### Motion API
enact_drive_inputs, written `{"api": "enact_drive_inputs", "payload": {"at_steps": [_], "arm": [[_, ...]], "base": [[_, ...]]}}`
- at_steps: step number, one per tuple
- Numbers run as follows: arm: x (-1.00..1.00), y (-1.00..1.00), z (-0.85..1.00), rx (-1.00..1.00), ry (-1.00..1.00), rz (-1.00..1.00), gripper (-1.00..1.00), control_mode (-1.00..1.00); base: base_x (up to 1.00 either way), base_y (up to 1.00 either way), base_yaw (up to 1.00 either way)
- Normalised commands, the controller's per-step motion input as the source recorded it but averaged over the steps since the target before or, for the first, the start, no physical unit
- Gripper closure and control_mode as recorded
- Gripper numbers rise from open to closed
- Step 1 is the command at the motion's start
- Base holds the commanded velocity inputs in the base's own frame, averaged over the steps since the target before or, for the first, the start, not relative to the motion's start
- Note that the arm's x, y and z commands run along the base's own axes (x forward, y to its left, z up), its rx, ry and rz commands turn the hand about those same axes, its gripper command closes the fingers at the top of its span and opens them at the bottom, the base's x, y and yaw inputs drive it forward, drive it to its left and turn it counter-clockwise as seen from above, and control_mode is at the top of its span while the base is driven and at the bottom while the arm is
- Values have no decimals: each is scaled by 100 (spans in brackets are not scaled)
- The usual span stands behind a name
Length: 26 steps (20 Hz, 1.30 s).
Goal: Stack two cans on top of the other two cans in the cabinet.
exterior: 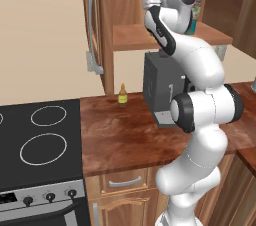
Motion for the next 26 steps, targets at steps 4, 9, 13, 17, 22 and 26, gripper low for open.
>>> {"api": "enact_drive_inputs", "payload": {"at_steps": [4,9,13,17,22,26], "arm": [[0,-1,0,0,0,0,100,-100],[0,0,0,0,0,0,100,-100],[0,10,0,0,0,0,100,-100],[0,7,0,0,0,0,100,-100],[0,0,0,0,0,0,100,-100],[0,0,0,0,0,0,100,-100]], "base": [[0,0,0],[0,0,0],[0,0,0],[0,0,0],[0,0,0],[0,0,0]]}}
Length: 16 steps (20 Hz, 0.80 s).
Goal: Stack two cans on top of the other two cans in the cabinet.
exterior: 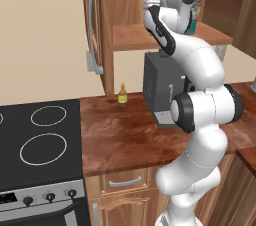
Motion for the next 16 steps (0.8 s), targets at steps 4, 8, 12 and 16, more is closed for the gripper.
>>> {"api": "enact_drive_inputs", "payload": {"at_steps": [4,8,12,16], "arm": [[0,0,0,0,0,0,100,-100],[0,0,0,0,0,0,100,-100],[0,0,0,0,0,0,100,-100],[0,0,0,0,-1,0,100,-100]], "base": [[0,0,0],[0,0,0],[0,0,0],[0,0,0]]}}
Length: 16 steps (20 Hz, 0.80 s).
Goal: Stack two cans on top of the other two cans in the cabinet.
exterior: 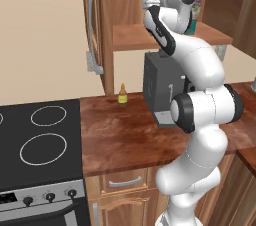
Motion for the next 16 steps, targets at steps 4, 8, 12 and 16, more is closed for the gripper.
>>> {"api": "enact_drive_inputs", "payload": {"at_steps": [4,8,12,16], "arm": [[0,0,0,0,0,0,100,-100],[0,0,0,0,0,0,100,-100],[0,0,0,0,0,0,100,-100],[0,0,0,0,0,0,100,-100]], "base": [[0,0,0],[0,0,0],[0,0,0],[0,0,0]]}}
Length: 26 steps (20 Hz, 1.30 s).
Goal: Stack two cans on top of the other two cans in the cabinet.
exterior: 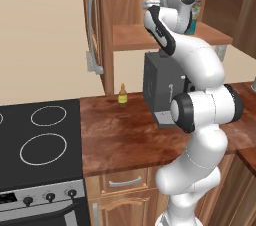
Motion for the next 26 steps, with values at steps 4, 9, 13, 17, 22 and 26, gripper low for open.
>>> {"api": "enact_drive_inputs", "payload": {"at_steps": [4,9,13,17,22,26], "arm": [[0,0,0,0,0,0,100,-100],[0,0,0,0,0,0,100,-100],[0,0,0,0,0,0,100,-100],[0,0,0,0,0,0,100,-100],[0,0,0,0,0,0,100,-100],[0,0,0,0,0,0,100,-100]], "base": [[0,0,0],[0,0,0],[0,0,0],[0,0,0],[0,0,0],[0,0,0]]}}
